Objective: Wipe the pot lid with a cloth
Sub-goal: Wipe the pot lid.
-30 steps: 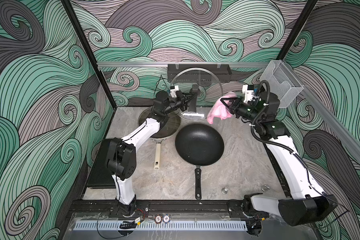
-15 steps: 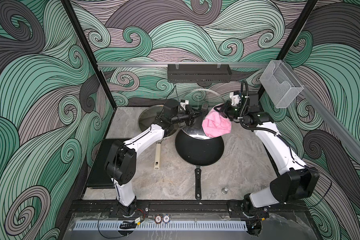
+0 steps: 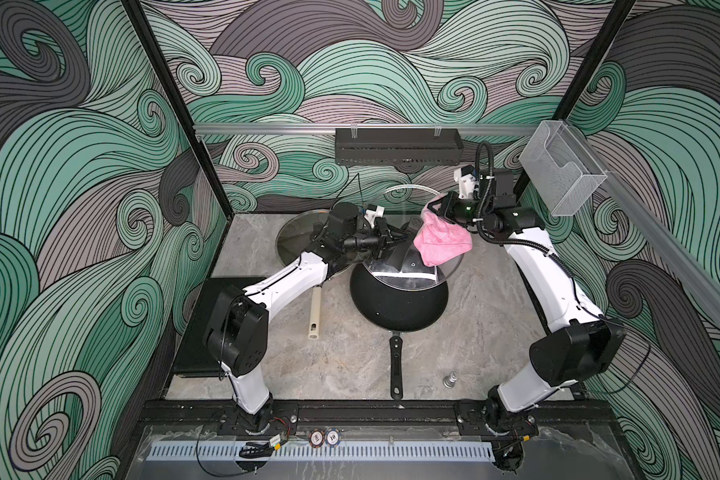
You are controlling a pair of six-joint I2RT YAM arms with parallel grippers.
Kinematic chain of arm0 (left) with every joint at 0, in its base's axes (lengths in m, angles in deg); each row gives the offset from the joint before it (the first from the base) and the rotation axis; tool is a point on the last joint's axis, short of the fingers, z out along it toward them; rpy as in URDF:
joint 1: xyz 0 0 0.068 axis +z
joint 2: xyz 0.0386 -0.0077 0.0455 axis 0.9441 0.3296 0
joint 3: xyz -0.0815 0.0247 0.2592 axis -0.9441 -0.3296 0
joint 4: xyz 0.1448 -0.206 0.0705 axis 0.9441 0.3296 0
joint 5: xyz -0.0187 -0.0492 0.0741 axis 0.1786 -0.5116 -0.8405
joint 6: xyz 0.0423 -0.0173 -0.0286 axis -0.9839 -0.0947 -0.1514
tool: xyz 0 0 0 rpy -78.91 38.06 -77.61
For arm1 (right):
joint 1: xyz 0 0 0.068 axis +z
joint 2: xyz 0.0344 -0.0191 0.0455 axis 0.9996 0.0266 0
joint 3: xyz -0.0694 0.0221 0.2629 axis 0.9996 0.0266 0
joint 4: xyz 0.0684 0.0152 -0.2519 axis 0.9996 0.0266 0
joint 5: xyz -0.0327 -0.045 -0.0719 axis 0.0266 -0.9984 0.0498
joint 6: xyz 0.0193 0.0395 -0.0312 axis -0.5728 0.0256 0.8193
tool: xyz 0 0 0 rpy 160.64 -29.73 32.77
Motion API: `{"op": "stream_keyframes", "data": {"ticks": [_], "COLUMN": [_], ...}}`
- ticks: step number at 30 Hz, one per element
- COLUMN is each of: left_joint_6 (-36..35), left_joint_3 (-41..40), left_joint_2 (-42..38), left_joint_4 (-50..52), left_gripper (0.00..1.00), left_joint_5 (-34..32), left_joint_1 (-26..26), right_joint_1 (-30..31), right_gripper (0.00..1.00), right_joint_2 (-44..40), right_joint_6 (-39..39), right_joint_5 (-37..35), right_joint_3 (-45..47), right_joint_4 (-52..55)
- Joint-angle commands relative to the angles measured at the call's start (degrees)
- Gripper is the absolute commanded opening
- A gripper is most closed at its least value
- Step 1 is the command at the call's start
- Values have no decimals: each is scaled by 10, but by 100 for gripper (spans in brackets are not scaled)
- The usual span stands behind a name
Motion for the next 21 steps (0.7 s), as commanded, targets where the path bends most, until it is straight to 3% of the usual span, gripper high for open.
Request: {"op": "stream_keyframes", "data": {"ticks": [1,15,21], "left_joint_6": [-43,-96,-113], "left_joint_3": [39,99,98], "left_joint_2": [-48,-17,-27], "left_joint_4": [-58,9,23], "left_gripper": [0,0,0], "left_joint_5": [63,116,104], "left_joint_1": [-16,-31,-27], "right_joint_1": [13,93,80], "right_gripper": [0,0,0], "right_joint_2": [27,83,62], "right_joint_6": [46,63,58], "right_joint_5": [24,68,12], "right_joint_3": [-25,-53,-31], "right_joint_4": [24,28,28]}}
